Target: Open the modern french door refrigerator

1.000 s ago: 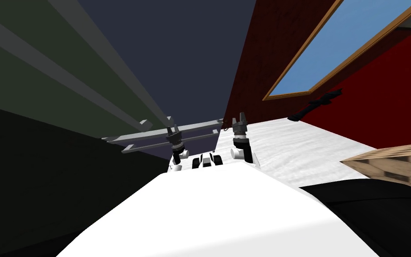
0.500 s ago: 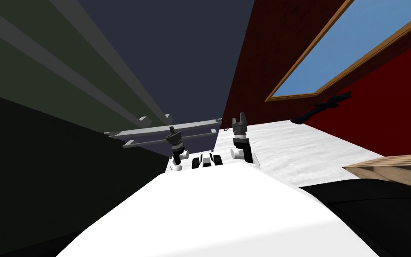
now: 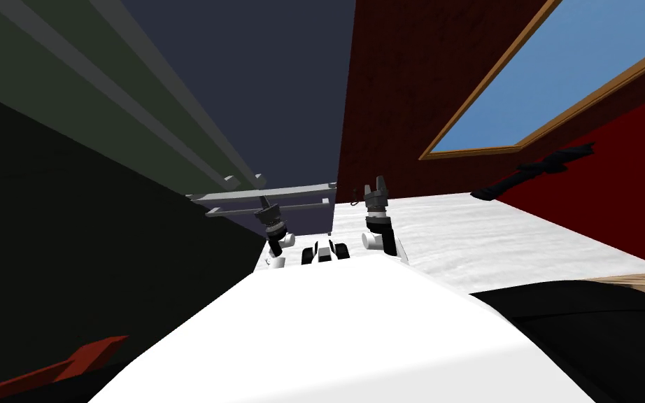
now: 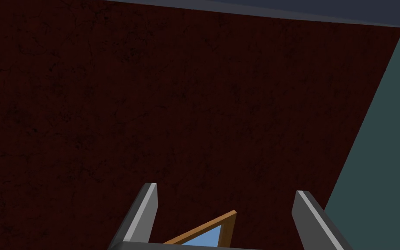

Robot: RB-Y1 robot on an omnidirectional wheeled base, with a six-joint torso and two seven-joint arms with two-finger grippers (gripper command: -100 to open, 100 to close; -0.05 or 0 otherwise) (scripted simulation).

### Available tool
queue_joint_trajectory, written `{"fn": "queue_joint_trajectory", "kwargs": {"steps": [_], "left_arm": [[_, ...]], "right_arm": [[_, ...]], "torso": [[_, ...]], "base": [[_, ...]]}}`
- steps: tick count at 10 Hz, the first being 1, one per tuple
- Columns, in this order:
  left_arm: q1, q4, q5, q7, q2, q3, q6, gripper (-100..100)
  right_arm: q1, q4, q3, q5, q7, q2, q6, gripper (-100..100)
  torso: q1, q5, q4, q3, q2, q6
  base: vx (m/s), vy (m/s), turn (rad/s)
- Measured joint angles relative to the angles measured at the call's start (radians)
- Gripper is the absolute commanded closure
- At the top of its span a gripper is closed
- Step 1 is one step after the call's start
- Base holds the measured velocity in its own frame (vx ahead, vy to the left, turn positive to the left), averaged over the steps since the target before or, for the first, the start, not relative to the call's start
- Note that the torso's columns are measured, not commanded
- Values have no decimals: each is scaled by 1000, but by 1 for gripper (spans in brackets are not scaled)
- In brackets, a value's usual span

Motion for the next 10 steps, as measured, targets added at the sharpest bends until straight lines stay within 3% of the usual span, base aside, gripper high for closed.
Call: {"fn": "queue_joint_trajectory", "kwargs": {"steps": [2, 3, 7, 10], "left_arm": [[-8, -19, 8, -34, -13, 20, 26, 100], [-8, -19, 8, -38, -14, 21, 29, -100], [-11, -13, 9, -31, 102, 16, 28, -100], [-14, -5, 8, -20, 162, 7, 26, -100]], "right_arm": [[0, 0, 0, 0, 0, 0, 0, 0], [0, 0, 0, 0, 0, 0, 0, 0], [0, 0, 0, 0, 0, -1, 0, 0], [0, 0, 0, 0, 0, 0, 0, 0]], "torso": [[-4, -1, 1, 2, 3, 0], [3, 0, 0, -1, -2, 0], [0, 0, 0, 0, 0, 0], [-2, 0, 0, 1, 1, 0]], "base": [[-111, -166, 90], [-9, -16, -23], [25, 39, -23], [45, 77, -74]]}}
